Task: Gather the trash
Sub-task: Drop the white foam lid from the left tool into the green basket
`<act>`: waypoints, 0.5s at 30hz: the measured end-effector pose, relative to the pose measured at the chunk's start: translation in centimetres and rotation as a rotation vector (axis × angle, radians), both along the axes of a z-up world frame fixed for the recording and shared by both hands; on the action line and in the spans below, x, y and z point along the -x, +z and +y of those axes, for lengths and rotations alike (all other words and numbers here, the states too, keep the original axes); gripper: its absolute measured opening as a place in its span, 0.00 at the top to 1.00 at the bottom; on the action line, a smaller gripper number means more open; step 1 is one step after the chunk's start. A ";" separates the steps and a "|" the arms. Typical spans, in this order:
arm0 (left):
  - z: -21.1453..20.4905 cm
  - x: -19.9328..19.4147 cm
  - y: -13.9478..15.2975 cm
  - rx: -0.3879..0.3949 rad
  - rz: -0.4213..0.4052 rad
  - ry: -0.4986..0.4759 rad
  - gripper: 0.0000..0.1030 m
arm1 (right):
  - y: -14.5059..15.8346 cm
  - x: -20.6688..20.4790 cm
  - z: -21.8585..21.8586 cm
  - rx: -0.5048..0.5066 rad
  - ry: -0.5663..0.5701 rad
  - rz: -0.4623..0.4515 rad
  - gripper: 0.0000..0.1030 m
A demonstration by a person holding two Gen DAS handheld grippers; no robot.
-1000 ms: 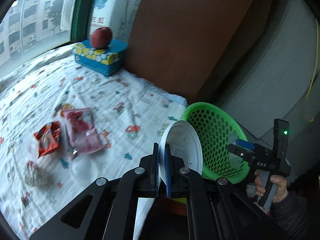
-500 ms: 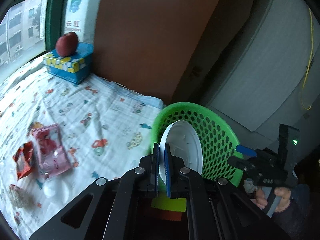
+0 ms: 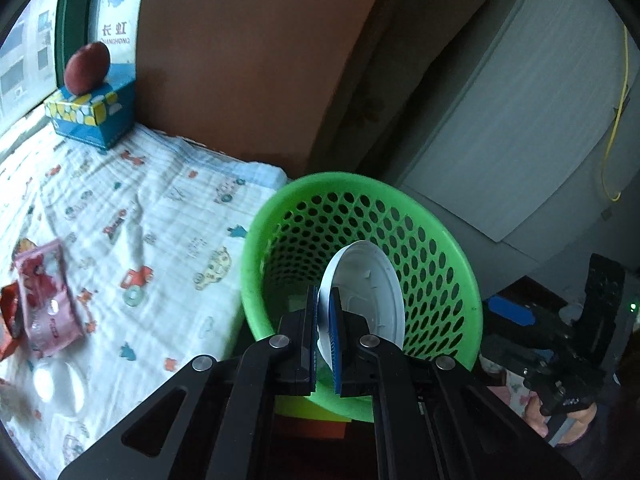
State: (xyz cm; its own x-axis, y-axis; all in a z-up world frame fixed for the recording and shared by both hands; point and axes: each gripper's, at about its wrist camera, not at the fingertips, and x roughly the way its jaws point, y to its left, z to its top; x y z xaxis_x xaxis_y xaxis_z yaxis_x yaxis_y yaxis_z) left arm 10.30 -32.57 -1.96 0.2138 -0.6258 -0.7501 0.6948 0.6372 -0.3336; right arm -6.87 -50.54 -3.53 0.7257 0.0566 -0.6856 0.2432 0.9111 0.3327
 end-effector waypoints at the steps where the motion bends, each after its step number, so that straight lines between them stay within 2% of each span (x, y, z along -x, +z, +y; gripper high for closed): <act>1: -0.2 0.1 -0.1 -0.002 0.003 -0.003 0.95 | -0.1 0.0 0.0 -0.005 0.000 -0.001 0.08; 4: -0.9 0.4 -0.6 -0.005 0.013 -0.014 0.90 | -0.2 0.3 0.2 -0.017 0.003 -0.005 0.08; 6: -1.2 0.7 -0.8 -0.005 0.017 -0.020 0.82 | -0.2 0.6 0.3 -0.016 0.005 -0.010 0.08; 7: -1.2 0.7 -0.9 -0.005 0.019 -0.017 0.68 | -0.2 0.6 0.3 -0.018 0.006 -0.008 0.08; 8: -1.2 0.9 -0.8 0.000 0.014 -0.013 0.63 | -0.1 0.6 0.3 -0.020 0.007 -0.008 0.08; 15: 1.1 1.1 -0.3 -0.016 -0.021 0.028 0.59 | 0.2 0.5 1.1 -0.027 0.026 -0.016 0.08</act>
